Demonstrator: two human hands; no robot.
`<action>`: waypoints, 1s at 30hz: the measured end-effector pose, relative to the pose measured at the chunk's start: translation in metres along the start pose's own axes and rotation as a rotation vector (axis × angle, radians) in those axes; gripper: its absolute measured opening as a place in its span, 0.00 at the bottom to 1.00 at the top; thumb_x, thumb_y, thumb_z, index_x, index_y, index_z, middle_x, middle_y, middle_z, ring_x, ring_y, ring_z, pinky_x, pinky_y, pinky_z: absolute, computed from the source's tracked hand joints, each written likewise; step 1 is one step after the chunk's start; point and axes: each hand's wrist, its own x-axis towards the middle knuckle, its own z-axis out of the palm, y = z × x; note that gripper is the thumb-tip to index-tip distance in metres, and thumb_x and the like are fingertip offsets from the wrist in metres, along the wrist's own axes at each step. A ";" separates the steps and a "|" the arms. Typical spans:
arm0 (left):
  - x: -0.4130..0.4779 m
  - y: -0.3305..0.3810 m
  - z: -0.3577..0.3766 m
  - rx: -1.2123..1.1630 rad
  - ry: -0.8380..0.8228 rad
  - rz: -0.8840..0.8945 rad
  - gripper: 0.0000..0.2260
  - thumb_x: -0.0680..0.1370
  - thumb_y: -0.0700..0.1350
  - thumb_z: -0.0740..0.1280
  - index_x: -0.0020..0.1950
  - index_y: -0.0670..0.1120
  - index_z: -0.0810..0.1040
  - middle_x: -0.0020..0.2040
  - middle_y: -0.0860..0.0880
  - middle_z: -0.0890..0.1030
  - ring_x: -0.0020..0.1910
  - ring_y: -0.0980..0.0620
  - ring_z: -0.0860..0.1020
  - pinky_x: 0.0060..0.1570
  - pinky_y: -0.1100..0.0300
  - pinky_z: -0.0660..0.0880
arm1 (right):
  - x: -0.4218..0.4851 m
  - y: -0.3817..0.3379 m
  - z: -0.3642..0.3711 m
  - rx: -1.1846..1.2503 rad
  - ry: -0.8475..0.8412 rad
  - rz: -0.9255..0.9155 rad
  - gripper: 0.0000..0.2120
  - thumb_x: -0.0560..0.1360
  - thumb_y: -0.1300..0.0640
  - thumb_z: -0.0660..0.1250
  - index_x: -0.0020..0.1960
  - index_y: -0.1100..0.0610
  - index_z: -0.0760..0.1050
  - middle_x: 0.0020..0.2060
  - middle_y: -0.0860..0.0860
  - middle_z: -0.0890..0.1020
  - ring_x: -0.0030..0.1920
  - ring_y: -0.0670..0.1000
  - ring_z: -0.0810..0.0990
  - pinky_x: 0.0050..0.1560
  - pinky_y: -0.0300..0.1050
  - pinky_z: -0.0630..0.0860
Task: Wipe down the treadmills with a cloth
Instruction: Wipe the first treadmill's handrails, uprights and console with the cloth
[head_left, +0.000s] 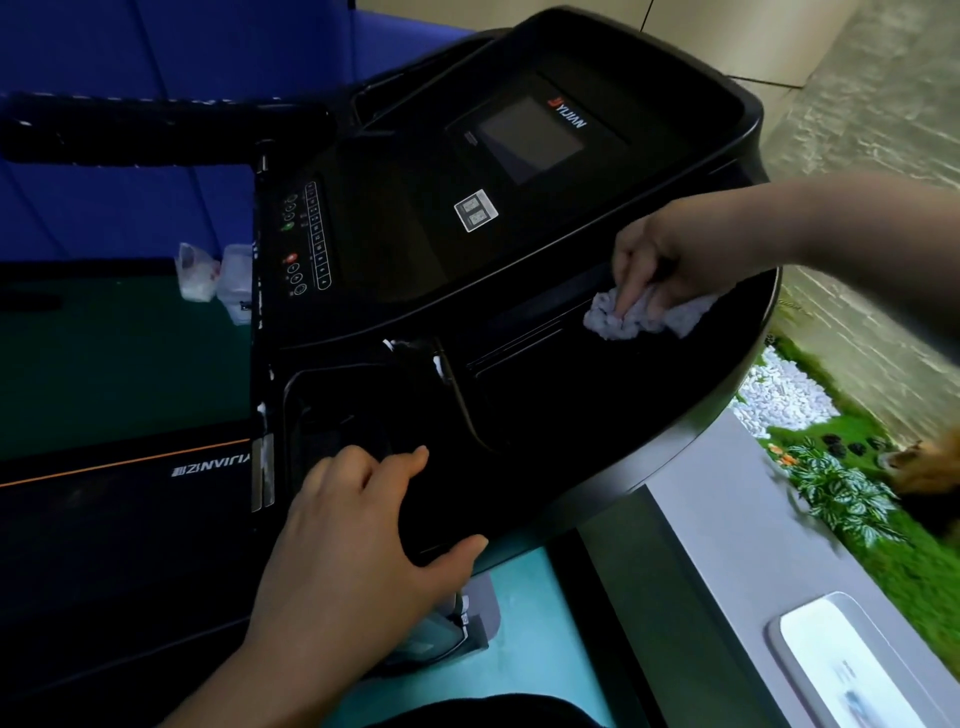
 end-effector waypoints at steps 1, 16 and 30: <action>0.000 0.000 0.000 -0.001 0.000 0.000 0.39 0.63 0.75 0.60 0.69 0.57 0.70 0.45 0.59 0.67 0.50 0.60 0.64 0.47 0.64 0.65 | 0.003 -0.003 0.004 -0.003 -0.008 -0.020 0.14 0.68 0.59 0.76 0.51 0.47 0.83 0.47 0.39 0.74 0.48 0.44 0.76 0.49 0.24 0.67; 0.001 -0.001 0.003 0.025 0.038 0.003 0.38 0.62 0.75 0.62 0.66 0.57 0.72 0.45 0.59 0.68 0.51 0.58 0.67 0.46 0.63 0.68 | 0.017 0.008 0.009 -0.170 0.130 -0.212 0.20 0.66 0.70 0.72 0.47 0.45 0.84 0.47 0.47 0.75 0.47 0.52 0.78 0.50 0.47 0.76; 0.001 -0.001 0.005 0.056 0.055 0.027 0.37 0.63 0.75 0.61 0.66 0.55 0.73 0.44 0.58 0.68 0.50 0.56 0.69 0.46 0.62 0.70 | 0.005 0.027 -0.019 -0.115 0.071 0.018 0.25 0.70 0.72 0.65 0.33 0.40 0.78 0.46 0.41 0.77 0.43 0.42 0.75 0.45 0.30 0.68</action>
